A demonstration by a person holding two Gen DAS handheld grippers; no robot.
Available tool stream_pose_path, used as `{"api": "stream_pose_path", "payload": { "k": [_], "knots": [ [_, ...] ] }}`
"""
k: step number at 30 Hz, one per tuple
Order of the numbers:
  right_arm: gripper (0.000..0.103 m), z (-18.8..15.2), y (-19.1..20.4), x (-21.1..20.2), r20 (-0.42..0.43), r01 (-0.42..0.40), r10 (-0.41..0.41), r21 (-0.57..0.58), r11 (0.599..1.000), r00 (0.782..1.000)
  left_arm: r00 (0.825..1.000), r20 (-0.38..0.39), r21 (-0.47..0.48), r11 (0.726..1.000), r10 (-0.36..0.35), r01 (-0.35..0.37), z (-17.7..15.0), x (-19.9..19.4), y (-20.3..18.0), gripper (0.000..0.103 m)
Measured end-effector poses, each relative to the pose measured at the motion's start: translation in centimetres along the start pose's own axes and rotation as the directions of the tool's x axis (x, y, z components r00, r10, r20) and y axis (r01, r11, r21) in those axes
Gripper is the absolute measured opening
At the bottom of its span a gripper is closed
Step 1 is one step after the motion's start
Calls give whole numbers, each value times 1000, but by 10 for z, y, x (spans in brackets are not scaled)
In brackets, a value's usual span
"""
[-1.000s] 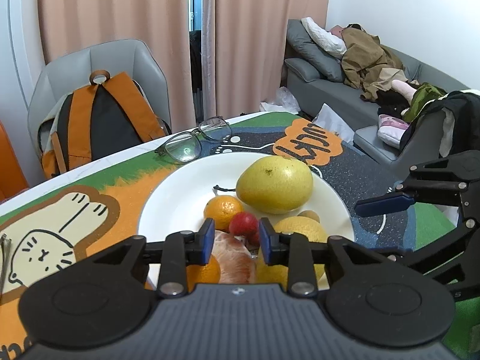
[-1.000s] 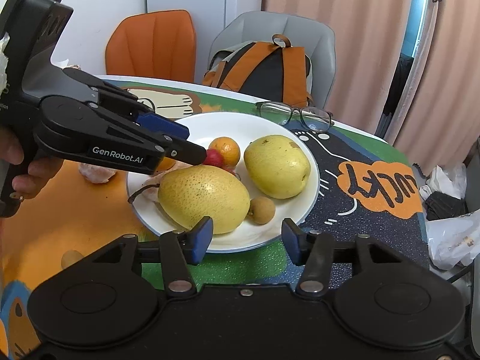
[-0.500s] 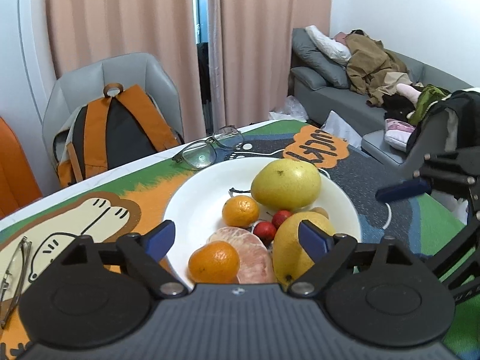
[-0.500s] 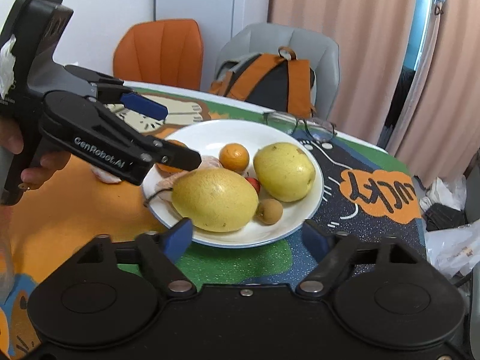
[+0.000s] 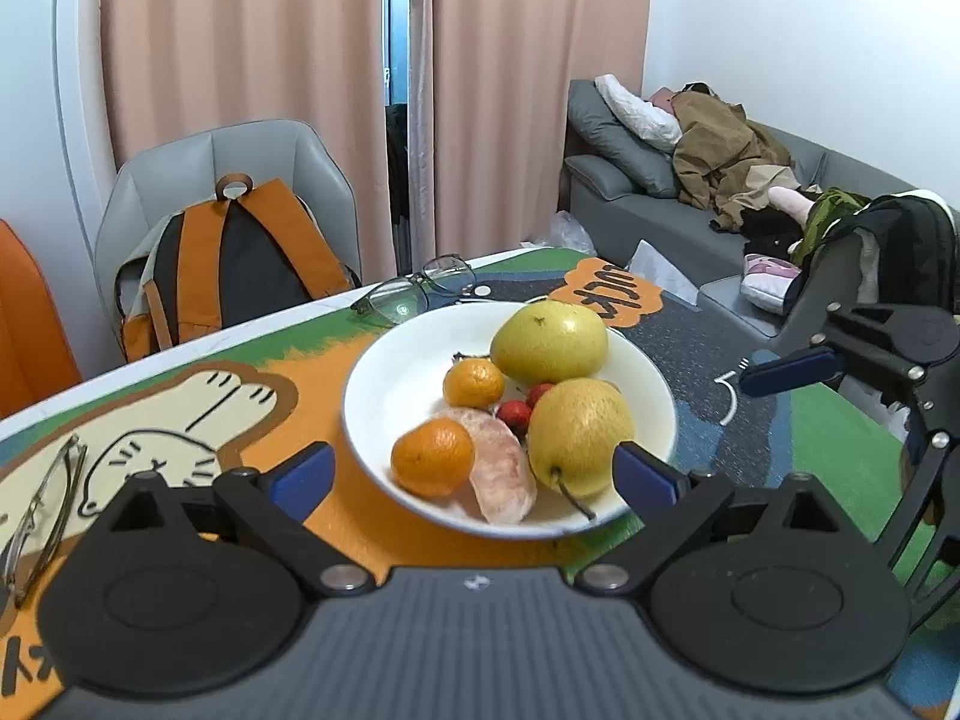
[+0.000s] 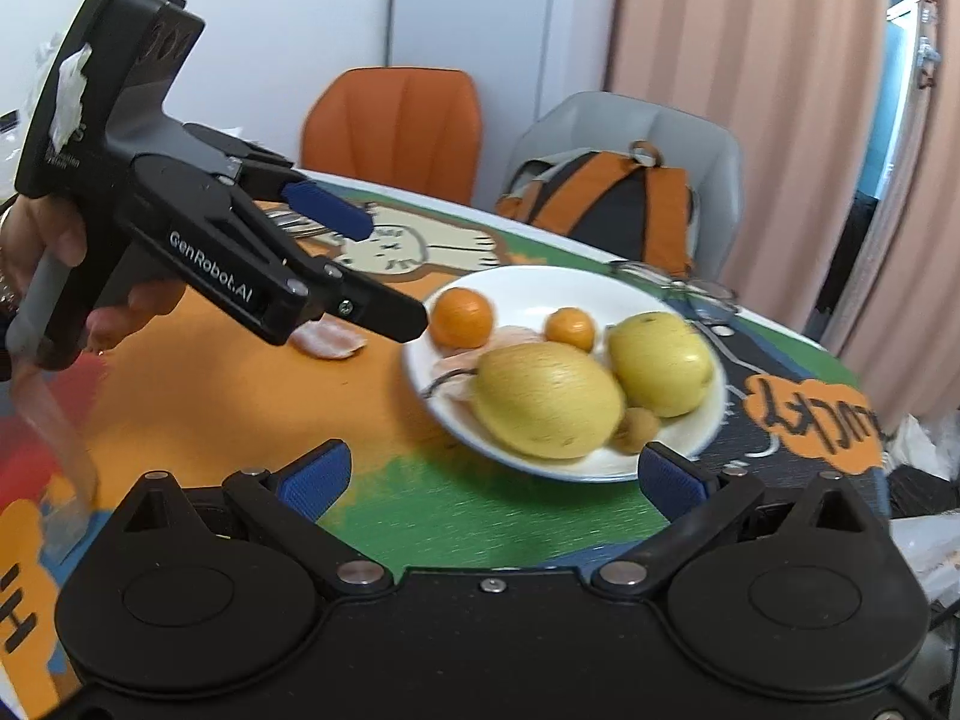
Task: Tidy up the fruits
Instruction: 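Grasp the last longan with the right gripper while the left gripper grasps the pink pomelo segment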
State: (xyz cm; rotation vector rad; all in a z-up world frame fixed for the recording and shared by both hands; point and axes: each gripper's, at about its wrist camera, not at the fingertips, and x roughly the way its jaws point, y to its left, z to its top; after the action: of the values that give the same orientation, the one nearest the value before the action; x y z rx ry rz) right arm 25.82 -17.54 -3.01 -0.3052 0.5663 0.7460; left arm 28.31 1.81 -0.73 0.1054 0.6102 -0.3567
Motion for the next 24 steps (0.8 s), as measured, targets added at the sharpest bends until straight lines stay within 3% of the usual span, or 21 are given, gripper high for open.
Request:
{"api": "stream_pose_path", "payload": {
  "k": [9, 24],
  "knots": [
    [103, -9, 30, 10, -30, -84, 83, -55, 995, 996, 999, -40, 44, 999, 28, -26, -35, -23, 10, 98],
    [102, -11, 62, 26, -35, -164, 162, -74, 984, 986, 995, -57, -45, 996, 80, -83, -78, -32, 42, 98]
  ]
}}
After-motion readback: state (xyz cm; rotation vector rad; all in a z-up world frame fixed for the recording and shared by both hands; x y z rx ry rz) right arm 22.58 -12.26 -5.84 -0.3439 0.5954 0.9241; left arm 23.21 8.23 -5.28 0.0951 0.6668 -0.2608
